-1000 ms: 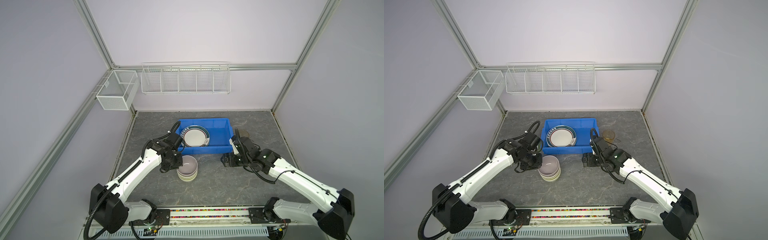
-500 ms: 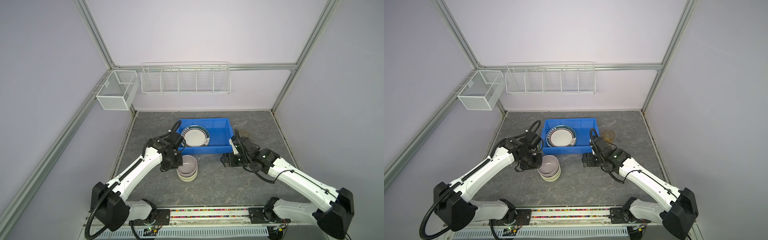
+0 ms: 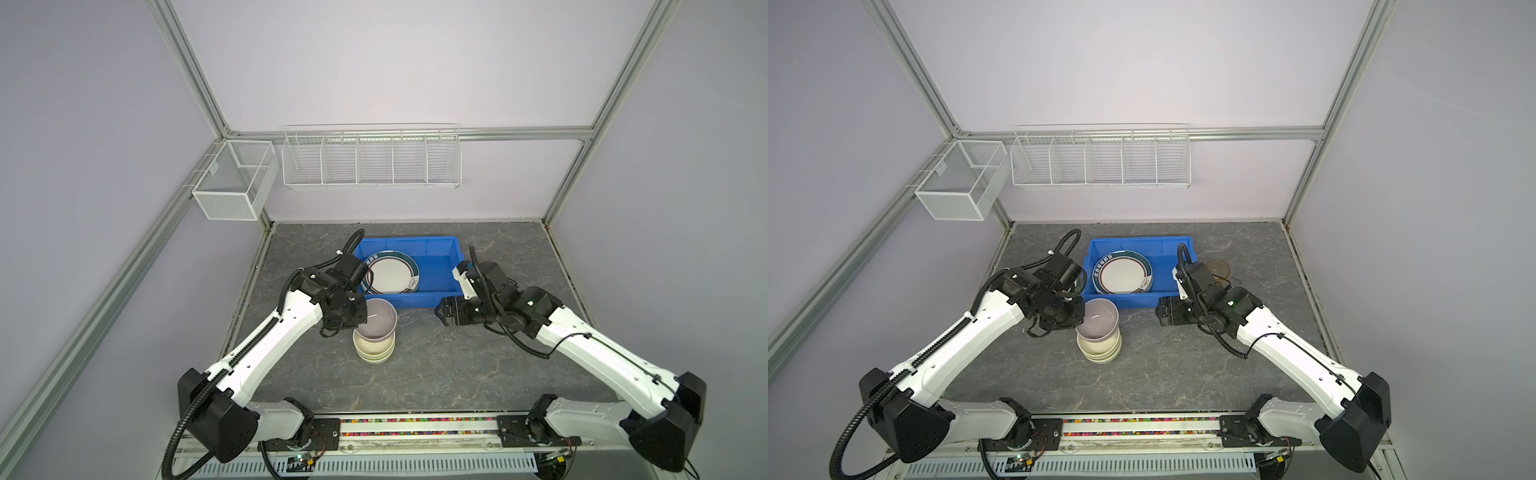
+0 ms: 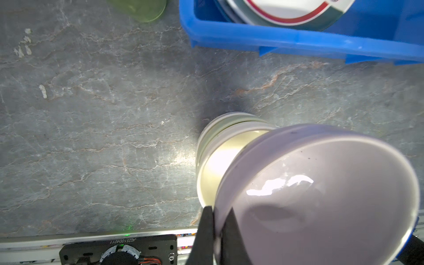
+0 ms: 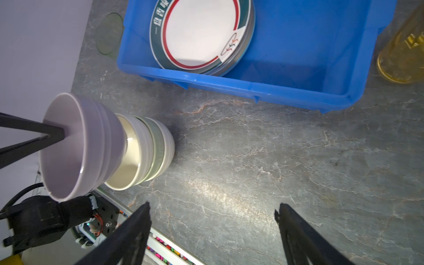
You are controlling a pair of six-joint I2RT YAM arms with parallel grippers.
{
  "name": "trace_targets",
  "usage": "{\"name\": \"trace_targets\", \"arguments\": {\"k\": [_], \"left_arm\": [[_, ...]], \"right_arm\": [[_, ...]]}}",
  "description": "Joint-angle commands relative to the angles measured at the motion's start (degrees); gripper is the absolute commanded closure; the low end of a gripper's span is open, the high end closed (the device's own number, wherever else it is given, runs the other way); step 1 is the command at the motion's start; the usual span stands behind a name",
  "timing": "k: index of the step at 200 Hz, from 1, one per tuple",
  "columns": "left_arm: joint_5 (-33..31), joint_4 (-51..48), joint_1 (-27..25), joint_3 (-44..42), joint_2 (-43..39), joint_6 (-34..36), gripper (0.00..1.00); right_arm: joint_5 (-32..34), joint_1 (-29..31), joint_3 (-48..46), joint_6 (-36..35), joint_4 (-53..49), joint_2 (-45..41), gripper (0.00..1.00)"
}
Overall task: Place the mixed dishes into the plastic bin
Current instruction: 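Grip the top lavender bowl rim with both grippers and lift it off the stack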
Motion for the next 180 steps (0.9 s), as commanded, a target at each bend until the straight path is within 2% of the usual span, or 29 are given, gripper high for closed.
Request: {"name": "trace_targets", "arguments": {"k": [1, 32, 60, 78, 114, 133, 180], "left_arm": [[-1.6, -0.8, -2.4, 5.0, 0.4, -1.5, 1.00], [-2.7, -0.2, -4.6, 8.7, 4.7, -1.4, 1.00], [-3.2, 0.6, -5.4, 12.4, 9.0, -0.7, 1.00], [-3.9, 0.4, -5.9, 15.3, 11.7, -0.2, 1.00], [-4.4, -0.6, -6.9, 20.2, 16.0, 0.8, 1.00], [-4.0, -0.8, -7.2, 21.6, 17.4, 1.2, 1.00], [-3.3, -1.3, -7.4, 23.5, 19.6, 2.3, 1.00]], "right_arm": [[-3.7, 0.7, 4.1, -1.1, -3.3, 0.8, 0.12], [-3.5, 1.3, 11.0, -2.2, -7.5, 2.7, 0.08], [-1.9, 1.9, 17.1, -3.4, -11.1, 5.8, 0.00], [-1.3, 2.0, 20.0, -3.9, -11.7, 8.6, 0.11], [0.6, 2.7, 24.7, -5.1, -15.0, 14.7, 0.20], [2.0, 2.8, 26.1, -5.4, -14.9, 17.4, 0.32], [3.5, 2.9, 28.7, -5.9, -15.3, 22.9, 0.40]]}}
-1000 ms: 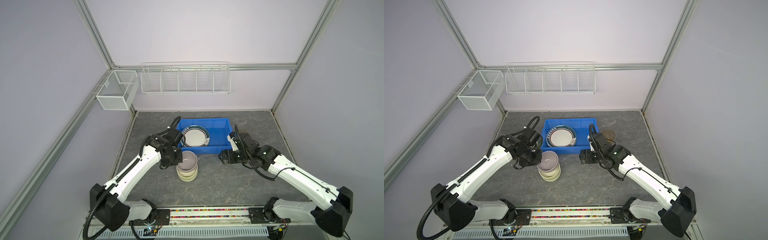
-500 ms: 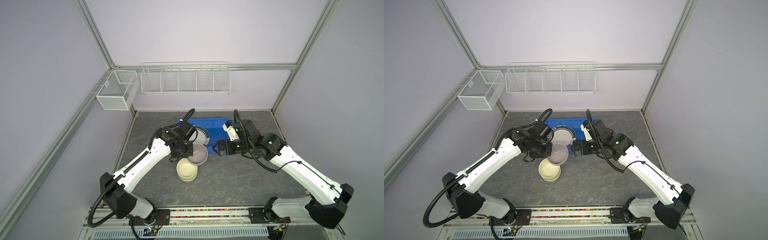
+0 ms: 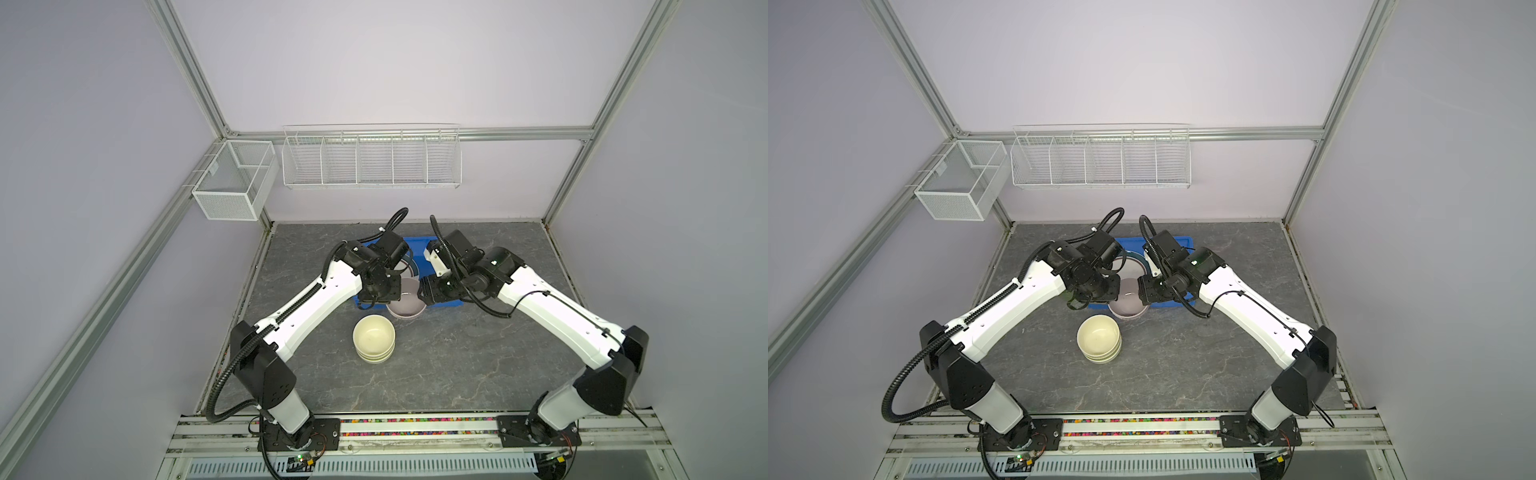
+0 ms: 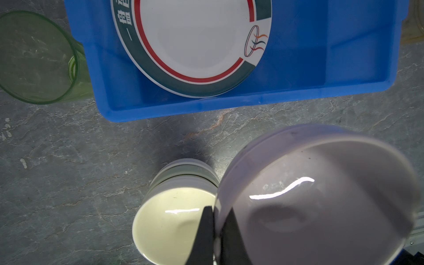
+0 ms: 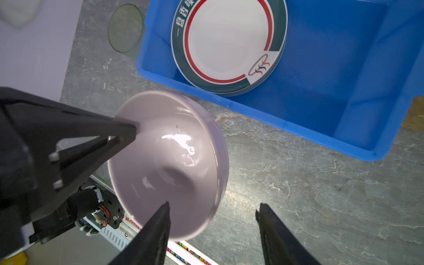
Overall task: Place the mixed dishes into the plastic bin
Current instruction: 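Grip the top lavender bowl rim with both grippers and lift it off the stack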
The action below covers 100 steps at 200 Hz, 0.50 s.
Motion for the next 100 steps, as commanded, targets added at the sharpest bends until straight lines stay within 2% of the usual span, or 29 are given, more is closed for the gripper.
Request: {"name": "trace_targets", "arguments": {"k": [1, 20, 48, 100], "left_arm": [[0.4, -1.2, -0.2, 3.3, 0.8, 1.3, 1.00], [1.0, -1.1, -0.2, 3.7, 1.3, 1.5, 1.00], [1.5, -0.7, -0.3, 3.9, 1.7, 1.7, 1.00], [2.0, -0.6, -0.2, 3.9, 2.2, 1.8, 1.00]], "right_arm": [[1.9, 0.4, 2.4, -1.0, -1.7, 1.7, 0.40], [2.7, 0.4, 3.8, -1.6, -2.6, 3.9, 0.45], [3.2, 0.4, 5.8, -2.5, -3.7, 6.7, 0.57], [2.8, 0.3, 7.1, -3.2, -4.4, 9.5, 0.63]]}}
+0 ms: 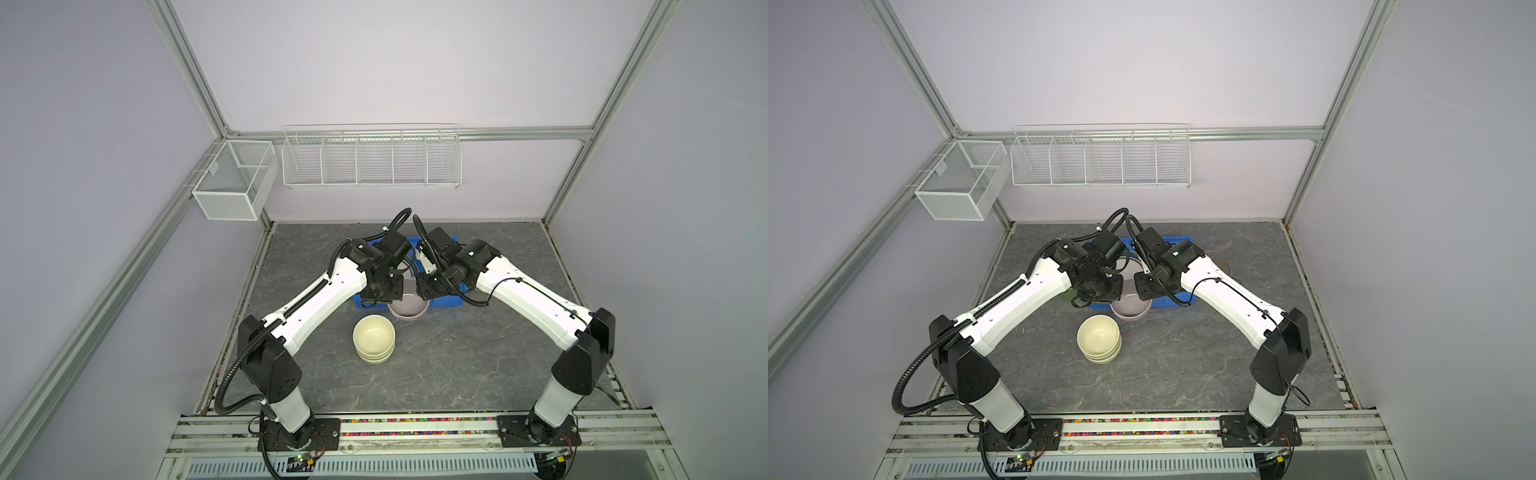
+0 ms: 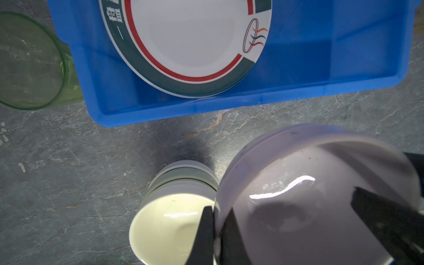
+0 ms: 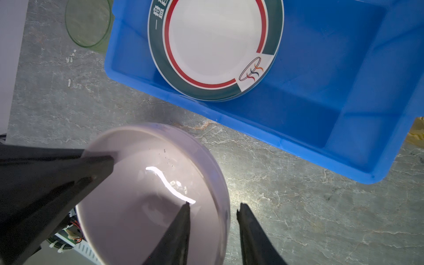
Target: Place the mixed dishes into the plastic bin
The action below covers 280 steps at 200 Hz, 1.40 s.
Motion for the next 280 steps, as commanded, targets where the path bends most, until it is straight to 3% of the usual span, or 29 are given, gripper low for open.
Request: {"name": "trace_targets", "arguments": {"k": [1, 53, 87, 136, 180, 198, 215, 244, 280], "left_arm": [[1.1, 0.0, -0.2, 2.6, 0.0, 0.7, 1.00], [1.0, 0.0, -0.3, 2.8, 0.2, 0.9, 1.00], [1.2, 0.1, -0.3, 2.5, 0.3, 0.5, 1.00], [1.8, 0.6, -0.2, 2.1, 0.1, 0.3, 1.00], [2.9, 0.6, 0.5, 2.2, -0.5, -0.2, 0.69], [2.9, 0.3, 1.4, 2.4, -1.3, -0.3, 0.44], [3.2, 0.0, 3.0, 2.5, -2.3, 0.1, 0.29], [3.7, -0.3, 7.1, 2.4, -4.0, 1.2, 0.16], [3.3, -1.0, 11.9, 2.4, -5.5, 2.4, 0.11]], "right_arm": [[0.3, 0.2, 1.1, -1.0, -1.8, 1.1, 0.63], [0.9, 0.1, 0.9, -1.0, -1.6, 1.2, 0.72], [1.5, 0.1, 0.6, -1.1, -1.7, 0.8, 0.93], [2.1, 0.2, -0.7, -0.9, -0.8, -0.5, 0.93], [2.3, -0.8, -1.2, -1.3, -1.1, -1.6, 0.94], [2.5, -1.3, -1.4, -1.6, -1.4, -2.0, 0.94], [2.7, -2.0, -1.5, -1.7, -1.6, -2.4, 0.94], [2.4, -3.9, -1.0, -2.3, -1.7, -2.4, 0.94], [2.2, -7.7, 2.9, -4.1, -3.7, -0.2, 0.94]]}}
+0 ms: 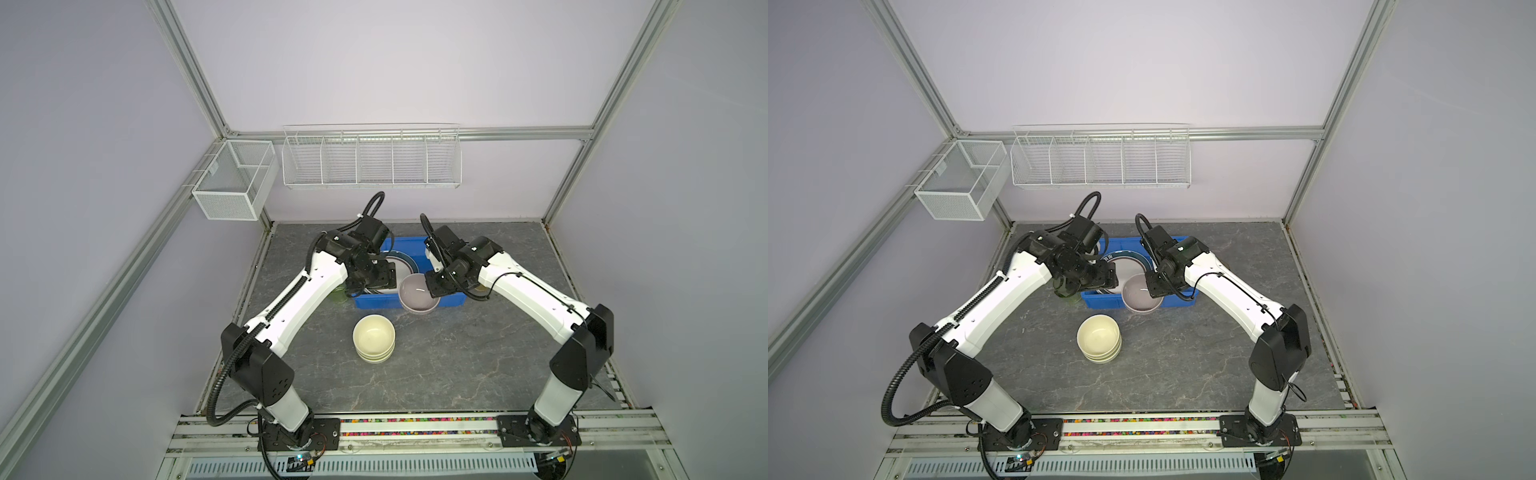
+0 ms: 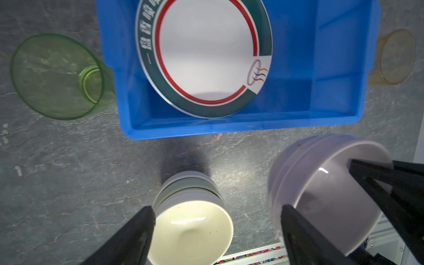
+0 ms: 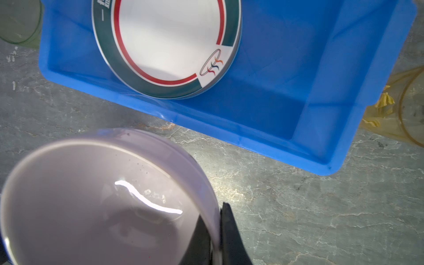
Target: Place the mixed dishes into the plastic bin
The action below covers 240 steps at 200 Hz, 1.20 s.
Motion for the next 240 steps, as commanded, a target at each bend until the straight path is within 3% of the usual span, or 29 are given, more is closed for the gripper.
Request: {"name": "trace_targets", "arguments": {"k": [1, 38, 89, 145, 240], "left_arm": [[-0.9, -2.4, 2.6, 1.4, -2.0, 1.3, 0.11], [-0.6, -2.2, 5.7, 1.2, -3.3, 2.3, 0.04], [-0.8, 0.3, 6.9, -1.6, -4.1, 3.0, 0.03], [-0.1, -0.7, 7.7, -1.2, -1.9, 3.0, 0.03], [1.2, -0.5, 7.8, -2.0, -0.7, 3.7, 0.02]], "right_arm": [[-0.7, -2.8, 3.9, -1.8, -0.9, -0.4, 0.94], [-1.8, -8.2, 8.0, -3.9, -0.9, 4.0, 0.94], [-2.2, -13.4, 12.8, -5.9, 0.2, 12.7, 0.94], [-1.9, -14.5, 14.3, -5.8, 2.3, 18.4, 0.94], [1.5, -14.6, 9.1, -4.4, 6.6, 20.8, 0.94]]}}
